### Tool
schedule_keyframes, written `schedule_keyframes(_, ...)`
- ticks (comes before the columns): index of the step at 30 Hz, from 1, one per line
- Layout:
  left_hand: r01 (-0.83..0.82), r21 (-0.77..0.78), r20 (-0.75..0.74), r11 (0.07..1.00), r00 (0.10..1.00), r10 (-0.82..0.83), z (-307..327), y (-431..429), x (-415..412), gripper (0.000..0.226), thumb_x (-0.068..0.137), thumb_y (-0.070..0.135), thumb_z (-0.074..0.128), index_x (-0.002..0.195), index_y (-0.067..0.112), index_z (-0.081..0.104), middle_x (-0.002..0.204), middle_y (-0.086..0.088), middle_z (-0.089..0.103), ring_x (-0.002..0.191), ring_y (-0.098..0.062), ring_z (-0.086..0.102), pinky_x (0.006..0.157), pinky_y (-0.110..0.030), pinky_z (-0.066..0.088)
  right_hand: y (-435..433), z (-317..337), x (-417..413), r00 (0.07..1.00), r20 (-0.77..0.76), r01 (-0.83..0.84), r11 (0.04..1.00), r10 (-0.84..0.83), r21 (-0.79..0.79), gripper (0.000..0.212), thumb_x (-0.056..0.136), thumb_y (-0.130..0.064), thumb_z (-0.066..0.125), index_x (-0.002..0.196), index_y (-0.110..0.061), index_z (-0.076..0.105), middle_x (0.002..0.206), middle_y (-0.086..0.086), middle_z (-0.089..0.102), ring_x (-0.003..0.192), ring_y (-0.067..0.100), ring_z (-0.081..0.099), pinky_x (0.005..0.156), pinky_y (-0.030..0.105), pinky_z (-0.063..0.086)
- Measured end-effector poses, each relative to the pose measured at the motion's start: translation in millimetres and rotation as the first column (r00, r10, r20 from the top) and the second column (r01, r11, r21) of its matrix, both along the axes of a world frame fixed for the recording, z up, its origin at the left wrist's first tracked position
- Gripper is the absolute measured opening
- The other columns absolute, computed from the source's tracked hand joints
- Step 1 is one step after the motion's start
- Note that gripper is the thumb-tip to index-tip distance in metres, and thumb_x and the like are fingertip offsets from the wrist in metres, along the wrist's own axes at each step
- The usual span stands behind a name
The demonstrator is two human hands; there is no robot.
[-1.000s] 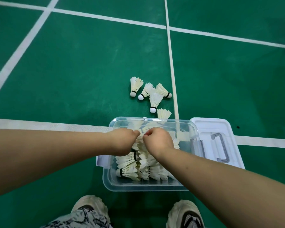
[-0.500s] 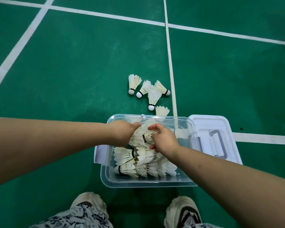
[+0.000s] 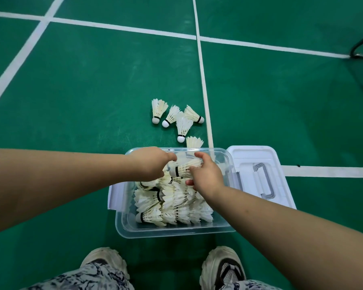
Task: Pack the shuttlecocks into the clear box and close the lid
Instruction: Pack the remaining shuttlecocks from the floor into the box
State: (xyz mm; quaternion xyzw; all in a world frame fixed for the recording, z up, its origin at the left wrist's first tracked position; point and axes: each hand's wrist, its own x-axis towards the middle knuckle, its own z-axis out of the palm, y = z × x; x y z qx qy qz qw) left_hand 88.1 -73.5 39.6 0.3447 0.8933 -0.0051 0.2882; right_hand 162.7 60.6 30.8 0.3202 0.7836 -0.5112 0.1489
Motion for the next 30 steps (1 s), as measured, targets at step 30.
schedule_keyframes(30,0.124,-0.304,0.001,0.944,0.992,-0.13,-5,-11,-16,0.028,0.089,0.003,0.043,0.113,0.004,0.056,0.091,-0.013,0.052,0.079,-0.026,0.046,0.065,-0.031,0.039,-51,-10,-18,0.981,0.103,-0.18,0.974,0.167,0.138,0.046,0.092,-0.008,0.033,0.132,-0.031,0.037,0.073,-0.007,0.05,0.078,0.027,0.07,0.068,0.038,0.053)
